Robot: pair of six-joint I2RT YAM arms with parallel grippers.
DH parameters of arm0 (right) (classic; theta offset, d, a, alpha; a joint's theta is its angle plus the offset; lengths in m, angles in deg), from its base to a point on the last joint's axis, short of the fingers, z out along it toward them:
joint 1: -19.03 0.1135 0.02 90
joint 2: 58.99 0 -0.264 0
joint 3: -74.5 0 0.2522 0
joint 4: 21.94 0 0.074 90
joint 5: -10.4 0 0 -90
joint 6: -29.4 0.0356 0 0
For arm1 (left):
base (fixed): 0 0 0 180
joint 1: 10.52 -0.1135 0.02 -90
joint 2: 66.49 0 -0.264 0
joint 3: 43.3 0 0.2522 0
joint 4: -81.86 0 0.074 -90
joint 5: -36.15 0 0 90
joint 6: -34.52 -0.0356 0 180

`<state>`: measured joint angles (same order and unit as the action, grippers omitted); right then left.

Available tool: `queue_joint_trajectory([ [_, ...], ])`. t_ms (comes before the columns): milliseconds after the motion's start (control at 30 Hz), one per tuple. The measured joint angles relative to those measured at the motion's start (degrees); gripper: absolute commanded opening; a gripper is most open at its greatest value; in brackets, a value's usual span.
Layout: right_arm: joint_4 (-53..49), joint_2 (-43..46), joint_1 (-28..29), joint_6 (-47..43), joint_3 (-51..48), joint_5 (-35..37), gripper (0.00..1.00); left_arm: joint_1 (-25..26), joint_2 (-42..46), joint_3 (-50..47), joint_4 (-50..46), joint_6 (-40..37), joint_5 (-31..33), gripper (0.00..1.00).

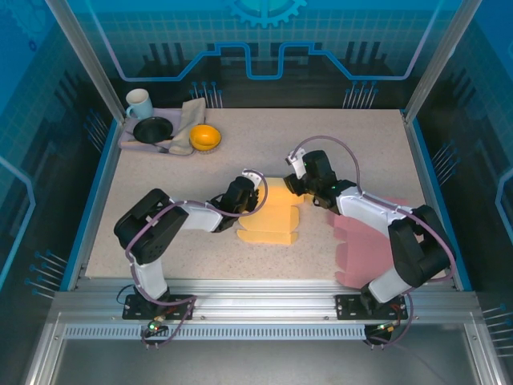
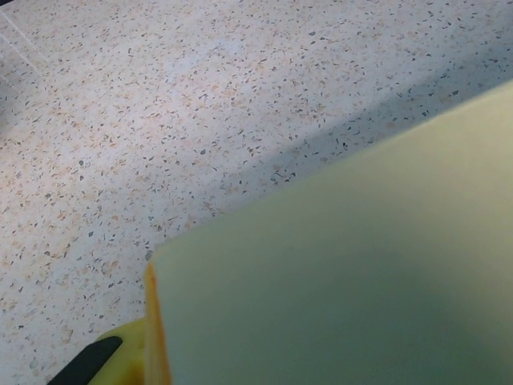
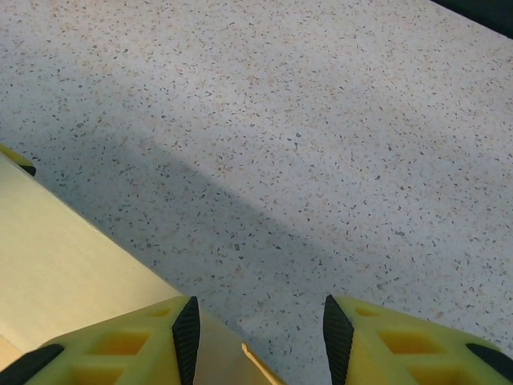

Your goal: Fold the paper box

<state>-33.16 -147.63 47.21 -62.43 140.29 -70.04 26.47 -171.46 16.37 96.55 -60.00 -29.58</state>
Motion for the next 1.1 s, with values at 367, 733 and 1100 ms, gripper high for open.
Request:
queue_joint_trajectory([
  [367,1.1,-0.6,0.0,1.6,-0.3,-0.2,0.46,0.0,-1.6,0.0,-1.7,0.1,0.1,0.37],
  [733,3.1,-0.6,0.6,2.4,-1.7,-0.5,0.45,-0.2,-1.8,1.5,-3.6,5.1,3.6,0.11],
  [1100,3.9,-0.7,1.4,4.0,-1.8,1.0,0.45,-0.5,-3.0,3.1,-3.8,7.3,6.8,0.24],
])
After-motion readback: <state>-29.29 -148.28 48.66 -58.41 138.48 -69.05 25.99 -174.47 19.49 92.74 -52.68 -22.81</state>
